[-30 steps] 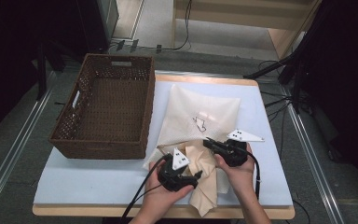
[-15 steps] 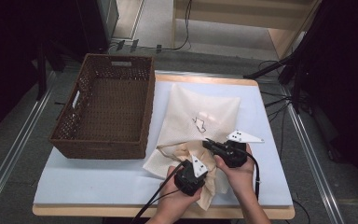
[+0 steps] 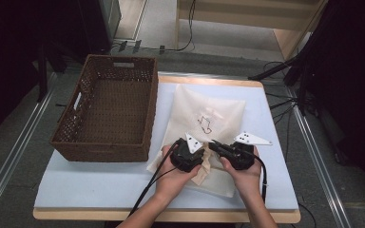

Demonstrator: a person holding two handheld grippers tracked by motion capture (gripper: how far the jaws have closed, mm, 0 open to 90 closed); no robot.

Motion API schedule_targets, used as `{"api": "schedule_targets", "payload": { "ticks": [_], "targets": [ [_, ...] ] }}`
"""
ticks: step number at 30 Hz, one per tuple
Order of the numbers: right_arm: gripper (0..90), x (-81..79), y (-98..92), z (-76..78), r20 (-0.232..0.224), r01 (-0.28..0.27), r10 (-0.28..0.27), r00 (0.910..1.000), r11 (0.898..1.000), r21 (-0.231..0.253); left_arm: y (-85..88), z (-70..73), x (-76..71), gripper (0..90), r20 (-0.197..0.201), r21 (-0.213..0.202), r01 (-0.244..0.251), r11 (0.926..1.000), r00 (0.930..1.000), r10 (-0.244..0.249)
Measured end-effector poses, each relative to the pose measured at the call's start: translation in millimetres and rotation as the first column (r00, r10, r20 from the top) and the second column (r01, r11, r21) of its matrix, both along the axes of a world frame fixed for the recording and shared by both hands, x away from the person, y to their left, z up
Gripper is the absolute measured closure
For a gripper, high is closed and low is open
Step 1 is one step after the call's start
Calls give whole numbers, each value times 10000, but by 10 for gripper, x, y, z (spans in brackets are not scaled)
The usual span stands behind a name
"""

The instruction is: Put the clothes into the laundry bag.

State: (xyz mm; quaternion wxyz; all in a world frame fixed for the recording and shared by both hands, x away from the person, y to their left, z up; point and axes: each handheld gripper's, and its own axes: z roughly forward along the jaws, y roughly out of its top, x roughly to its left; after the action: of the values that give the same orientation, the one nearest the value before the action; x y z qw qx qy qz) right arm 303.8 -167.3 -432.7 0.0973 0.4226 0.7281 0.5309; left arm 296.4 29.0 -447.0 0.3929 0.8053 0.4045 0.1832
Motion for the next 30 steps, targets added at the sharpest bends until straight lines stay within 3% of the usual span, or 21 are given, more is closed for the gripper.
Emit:
{"api": "schedule_targets", "payload": {
  "ticks": [4, 7, 9, 11, 12, 14, 15, 16, 18, 20, 23, 25, 27, 29, 30],
  "targets": [
    [876, 5, 23, -14, 14, -37, 37, 10000, 10000, -86, 168, 123, -191, 447, -2, -503, 320, 9982, 9995, -320],
    [876, 10, 21, -22, -28, -14, 14, 10000, 10000, -44, 276, 127, -329, 433, -49, -723, 350, 9968, 9994, -354],
    [876, 15, 21, -26, -16, -23, 23, 10000, 10000, -84, 274, 72, -373, 423, -181, -474, 691, 9965, 9974, -700],
    [876, 19, 28, -31, -66, -17, 17, 10000, 10000, -67, 190, -39, -367, 391, -682, -61, 1134, 9935, 9912, -1136],
    [876, 21, 32, -33, -87, -24, 24, 10000, 10000, -54, 132, -104, -356, 376, -840, 341, 1260, 9914, 9889, -1228],
    [876, 18, 42, -31, -90, -48, 47, 9999, 9999, -97, 21, -208, -324, 404, -741, 1115, 969, 9890, 9933, -890],
    [876, 13, 47, -29, -71, -60, 59, 10000, 9999, -123, -13, -208, -308, 461, -488, 1166, 608, 9913, 9973, -554],
    [877, 9, 52, -26, -45, -82, 81, 10000, 9999, -130, -33, -185, -271, 576, -503, 1026, 372, 9940, 9982, -322],
    [877, 0, 59, -22, -39, -110, 110, 9999, 9999, -129, -65, -148, -161, 805, -689, 621, 366, 9974, 9971, -323],
    [878, 0, 66, -29, -62, -122, 121, 9999, 9999, -100, -138, -157, -64, 892, -386, 696, 133, 9975, 9992, -107],
    [879, -7, 94, -36, -71, -190, 189, 9998, 9996, -184, -241, -204, 80, 900, 72, 1182, -143, 9929, 9999, 135],
    [880, -9, 97, -37, -141, -195, 192, 9997, 9996, -218, -268, -241, 167, 900, 685, 1573, -749, 9847, 9955, 648],
    [880, 0, 75, -45, -238, -73, 66, 9997, 9996, -272, -227, -261, 243, 899, 562, 1251, -1250, 9842, 9913, 1187],
    [880, 17, 44, -60, -340, 48, -57, 9994, 9997, -244, -197, -230, 220, 838, 214, 565, -1065, 9927, 9942, 1054],
    [880, 25, 33, -67, -358, 47, -54, 9993, 9998, -212, -184, -204, 167, 786, 273, 577, -815, 9950, 9964, 800]
  ]
}}
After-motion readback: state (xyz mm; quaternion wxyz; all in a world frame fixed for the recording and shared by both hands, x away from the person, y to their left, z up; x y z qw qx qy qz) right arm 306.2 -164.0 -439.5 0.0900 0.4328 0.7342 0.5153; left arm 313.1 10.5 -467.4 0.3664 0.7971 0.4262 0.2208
